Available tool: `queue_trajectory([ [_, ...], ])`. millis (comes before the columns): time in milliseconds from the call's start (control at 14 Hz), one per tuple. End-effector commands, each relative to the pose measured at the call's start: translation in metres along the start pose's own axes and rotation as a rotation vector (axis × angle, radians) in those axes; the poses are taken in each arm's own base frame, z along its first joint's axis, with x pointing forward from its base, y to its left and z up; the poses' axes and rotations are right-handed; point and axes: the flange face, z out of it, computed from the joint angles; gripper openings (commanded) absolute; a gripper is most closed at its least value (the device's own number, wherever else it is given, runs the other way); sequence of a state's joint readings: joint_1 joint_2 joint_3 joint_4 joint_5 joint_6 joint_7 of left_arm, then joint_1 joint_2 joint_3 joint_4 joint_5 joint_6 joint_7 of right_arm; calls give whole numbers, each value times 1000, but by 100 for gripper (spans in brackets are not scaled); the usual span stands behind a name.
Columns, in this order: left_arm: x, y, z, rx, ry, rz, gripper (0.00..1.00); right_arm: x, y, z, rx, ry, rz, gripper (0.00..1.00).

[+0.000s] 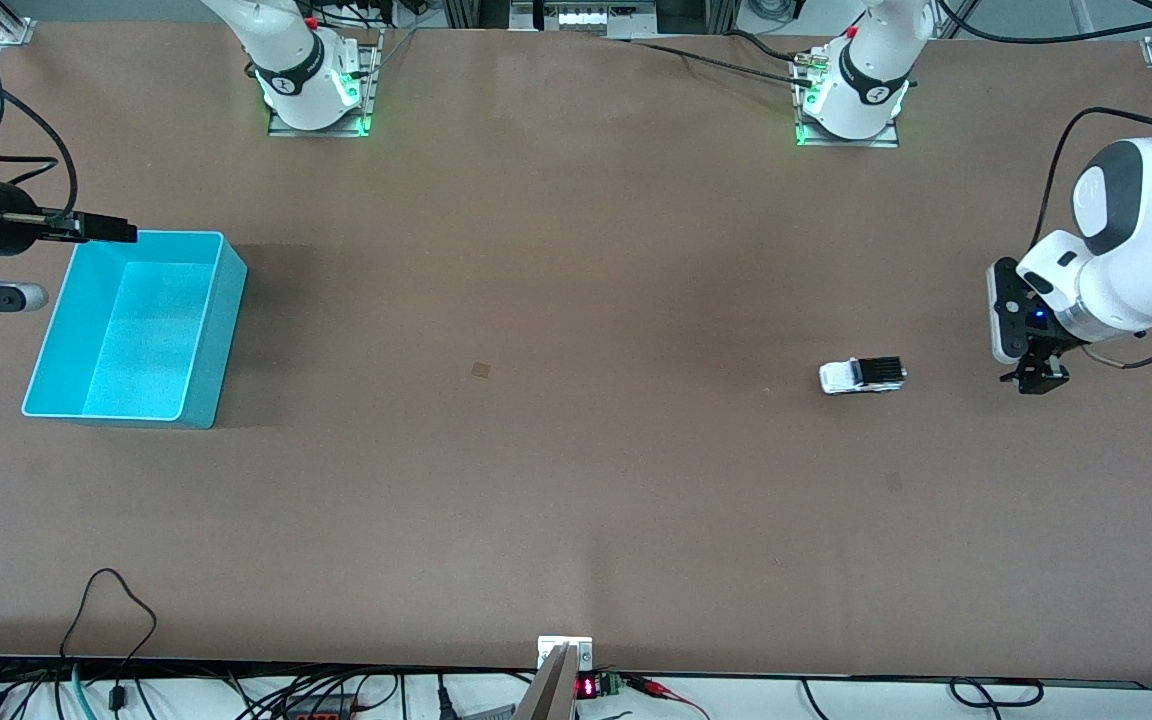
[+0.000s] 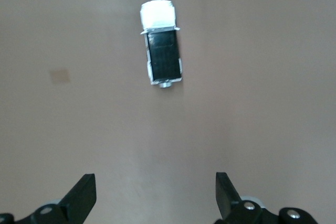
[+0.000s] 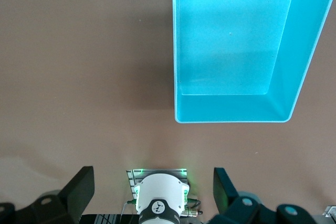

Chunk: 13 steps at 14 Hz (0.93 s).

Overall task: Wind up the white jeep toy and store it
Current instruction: 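Open the left gripper and lift it off the jeep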

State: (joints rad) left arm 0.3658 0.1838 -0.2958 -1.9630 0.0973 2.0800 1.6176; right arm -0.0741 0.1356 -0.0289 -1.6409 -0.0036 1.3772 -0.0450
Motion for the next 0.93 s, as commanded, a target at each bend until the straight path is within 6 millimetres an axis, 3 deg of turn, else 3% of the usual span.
queue_trajectory([
  [0,15,-11,-11,9,61,-28,100,-2,-2,-3,6,-4,-9,100],
  [358,45,-20,-13,12,59,-82,100,-2,-2,-3,8,-4,-9,100],
  [573,50,-21,-11,5,64,-220,100,-2,-2,-3,6,-5,-9,100],
  [859,81,-23,-22,21,65,-402,100,-2,-1,-2,8,-7,-8,100],
])
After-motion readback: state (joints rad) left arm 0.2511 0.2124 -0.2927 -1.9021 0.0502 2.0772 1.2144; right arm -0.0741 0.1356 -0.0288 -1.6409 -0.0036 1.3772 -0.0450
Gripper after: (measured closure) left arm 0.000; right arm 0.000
